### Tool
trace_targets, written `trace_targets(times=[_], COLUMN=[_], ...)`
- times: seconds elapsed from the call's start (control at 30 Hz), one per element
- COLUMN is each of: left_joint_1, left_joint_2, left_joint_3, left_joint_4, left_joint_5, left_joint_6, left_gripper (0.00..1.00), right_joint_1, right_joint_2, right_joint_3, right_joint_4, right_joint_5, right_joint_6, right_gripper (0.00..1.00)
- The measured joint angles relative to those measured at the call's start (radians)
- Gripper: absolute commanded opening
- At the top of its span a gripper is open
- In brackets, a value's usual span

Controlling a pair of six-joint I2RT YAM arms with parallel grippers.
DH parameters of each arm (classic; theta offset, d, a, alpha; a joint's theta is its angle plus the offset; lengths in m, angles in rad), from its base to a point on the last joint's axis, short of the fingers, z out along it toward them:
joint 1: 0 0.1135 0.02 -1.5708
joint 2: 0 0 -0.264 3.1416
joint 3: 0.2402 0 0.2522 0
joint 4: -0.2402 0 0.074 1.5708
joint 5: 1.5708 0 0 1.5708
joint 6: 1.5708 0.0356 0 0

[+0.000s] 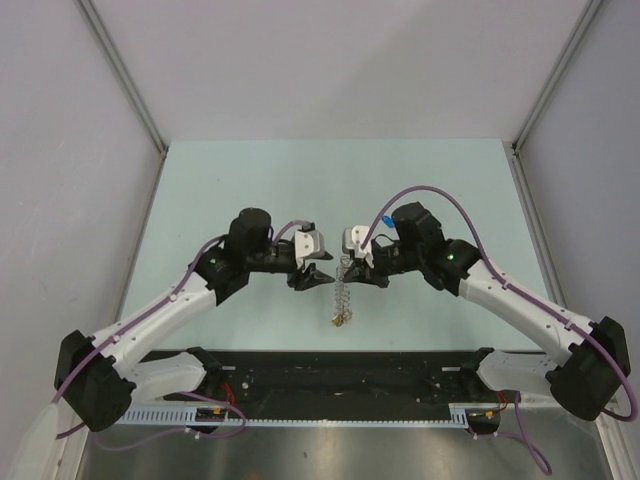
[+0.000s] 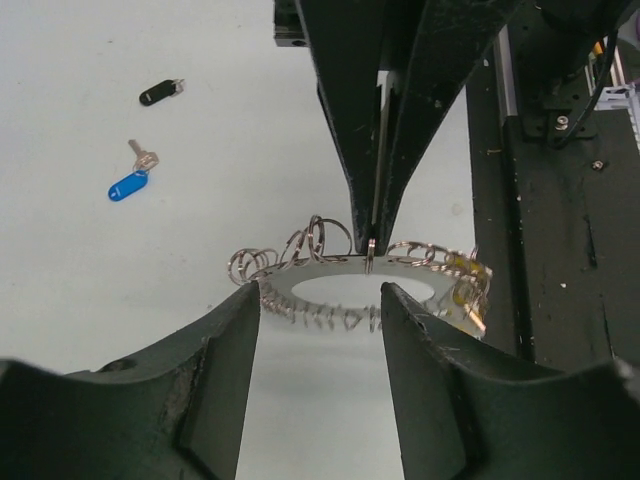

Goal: Put the keys on the keyring

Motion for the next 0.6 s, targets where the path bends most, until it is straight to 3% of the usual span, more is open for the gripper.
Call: trace_targets(times=[0.6], left_joint_1=[-0.042], left_joint_2=[0.011], left_joint_3=[-0.028], left_joint_4=[0.016], left_joint_5=[0.009], left_joint_6=[0.010], left_gripper=[0.32], right_joint_1=[0.012], right_joint_2=[-0.006], right_joint_3=[-0.006], right_joint_4=[0.057], right_joint_5=[-0.002], right_joint_6=[0.031], right_gripper=[0.00])
